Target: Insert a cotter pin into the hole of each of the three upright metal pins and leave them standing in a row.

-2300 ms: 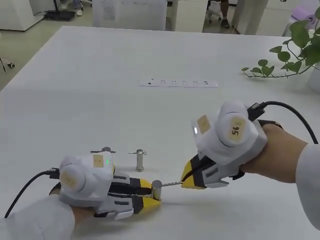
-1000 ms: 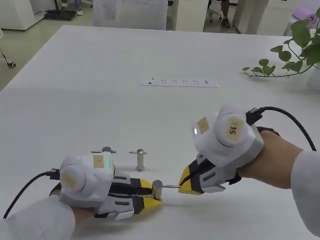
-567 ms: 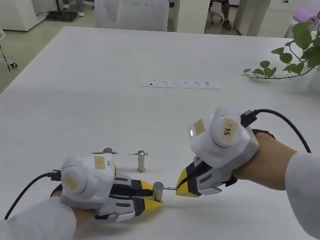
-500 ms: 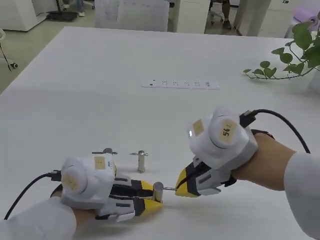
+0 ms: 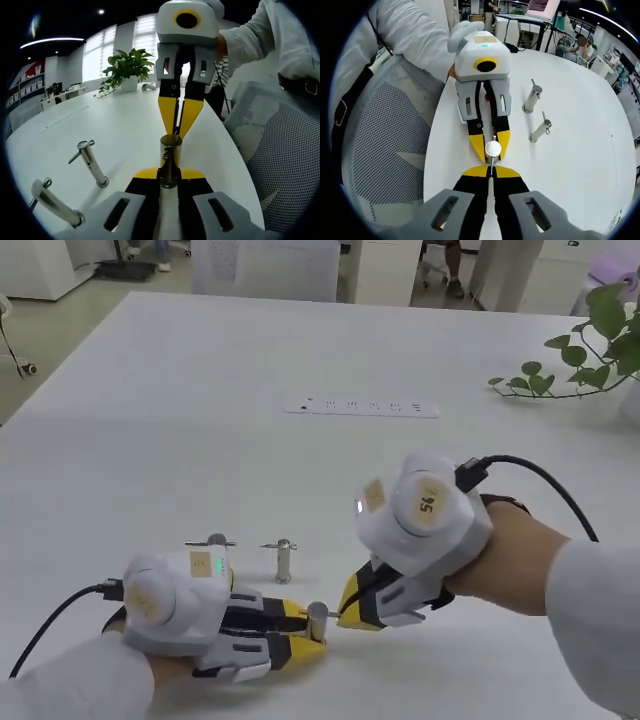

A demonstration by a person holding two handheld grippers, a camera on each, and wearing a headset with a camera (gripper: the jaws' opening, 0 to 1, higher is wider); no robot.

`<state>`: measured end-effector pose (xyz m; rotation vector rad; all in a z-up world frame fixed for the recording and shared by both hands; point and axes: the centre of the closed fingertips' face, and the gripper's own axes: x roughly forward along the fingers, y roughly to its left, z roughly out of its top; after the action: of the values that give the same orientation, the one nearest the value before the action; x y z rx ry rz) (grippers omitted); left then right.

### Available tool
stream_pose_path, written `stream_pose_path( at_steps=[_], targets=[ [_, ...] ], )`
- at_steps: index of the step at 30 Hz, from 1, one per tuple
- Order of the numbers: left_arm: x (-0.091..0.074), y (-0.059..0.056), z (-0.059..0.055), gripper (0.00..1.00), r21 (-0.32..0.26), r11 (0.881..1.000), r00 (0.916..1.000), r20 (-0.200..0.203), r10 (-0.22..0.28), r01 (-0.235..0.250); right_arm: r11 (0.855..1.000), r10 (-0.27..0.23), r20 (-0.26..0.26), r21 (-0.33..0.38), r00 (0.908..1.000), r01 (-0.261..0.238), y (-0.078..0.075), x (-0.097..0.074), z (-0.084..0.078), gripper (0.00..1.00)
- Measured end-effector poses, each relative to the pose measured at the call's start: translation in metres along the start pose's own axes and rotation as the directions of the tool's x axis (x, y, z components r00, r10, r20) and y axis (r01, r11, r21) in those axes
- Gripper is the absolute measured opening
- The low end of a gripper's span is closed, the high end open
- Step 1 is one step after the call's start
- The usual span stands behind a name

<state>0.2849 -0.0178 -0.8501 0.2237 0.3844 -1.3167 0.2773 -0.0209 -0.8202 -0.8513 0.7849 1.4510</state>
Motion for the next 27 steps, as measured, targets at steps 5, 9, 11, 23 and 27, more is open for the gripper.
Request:
stream_pose_path(
  at_steps=[5,9,11,23,27],
  targets=[
    [0.0,0.001,-0.001,0.11,-0.004,1.0,1.0,0.002,0.003,-0.003,1.0,0.003,-0.007,-0.008,1.0,-0.003,0.0,0.002,0.002,0.04],
    [0.0,0.002,-0.003,0.11,-0.004,1.0,1.0,0.002,0.003,-0.003,1.0,0.002,-0.015,-0.026,0.9999,-0.002,0.0,0.004,0.004,0.04],
    [0.0,0.001,-0.002,0.11,-0.004,1.0,1.0,0.003,0.004,-0.004,1.0,0.003,-0.016,-0.026,0.9999,-0.004,-0.001,0.004,0.004,0.05],
    [0.0,0.0,-0.001,0.11,-0.007,1.0,1.0,0.004,0.006,-0.006,1.0,-0.019,-0.011,0.016,0.9998,0.02,-0.005,-0.004,0.001,0.14],
    [0.0,0.0,0.0,0.11,-0.008,1.0,1.0,0.004,0.007,-0.007,0.999,-0.021,-0.009,0.027,0.9997,0.021,-0.001,-0.008,-0.004,0.14]
  ],
)
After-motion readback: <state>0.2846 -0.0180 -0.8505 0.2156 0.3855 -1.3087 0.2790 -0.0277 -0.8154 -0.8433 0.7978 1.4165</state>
